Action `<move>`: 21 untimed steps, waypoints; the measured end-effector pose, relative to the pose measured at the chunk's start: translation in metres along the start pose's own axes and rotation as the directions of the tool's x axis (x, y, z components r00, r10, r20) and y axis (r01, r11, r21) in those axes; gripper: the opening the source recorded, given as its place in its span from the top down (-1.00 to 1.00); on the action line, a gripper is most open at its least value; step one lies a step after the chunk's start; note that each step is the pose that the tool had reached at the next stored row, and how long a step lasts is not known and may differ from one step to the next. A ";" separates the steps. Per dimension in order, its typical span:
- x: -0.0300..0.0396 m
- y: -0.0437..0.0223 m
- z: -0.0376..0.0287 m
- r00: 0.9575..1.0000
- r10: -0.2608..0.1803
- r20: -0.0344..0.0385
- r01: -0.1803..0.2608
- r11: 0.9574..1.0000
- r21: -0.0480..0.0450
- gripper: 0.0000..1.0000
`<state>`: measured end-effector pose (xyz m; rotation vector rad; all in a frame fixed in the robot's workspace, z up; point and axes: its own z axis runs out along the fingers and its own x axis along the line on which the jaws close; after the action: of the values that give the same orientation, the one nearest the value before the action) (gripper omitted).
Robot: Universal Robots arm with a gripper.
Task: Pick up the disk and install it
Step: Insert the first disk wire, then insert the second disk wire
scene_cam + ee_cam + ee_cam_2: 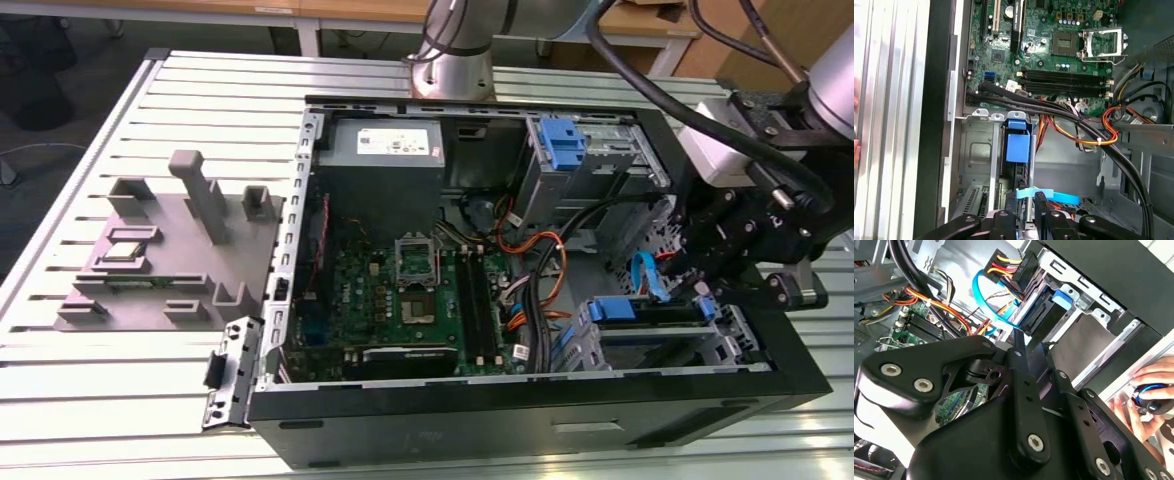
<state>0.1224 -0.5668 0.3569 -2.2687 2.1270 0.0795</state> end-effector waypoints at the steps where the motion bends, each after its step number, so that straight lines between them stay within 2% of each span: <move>1: 0.0001 0.0000 -0.0005 1.000 0.000 0.000 0.000 1.000 0.000 0.41; 7: -0.0001 -0.0001 -0.0037 1.000 0.000 0.000 0.000 1.000 0.000 0.41; 18: -0.0002 -0.0001 -0.0043 1.000 0.000 0.000 0.000 1.000 0.000 0.41; 21: -0.0004 0.0000 -0.0084 1.000 0.000 0.000 0.000 1.000 0.000 0.41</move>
<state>0.1225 -0.5668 0.3652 -2.2690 2.1272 0.0796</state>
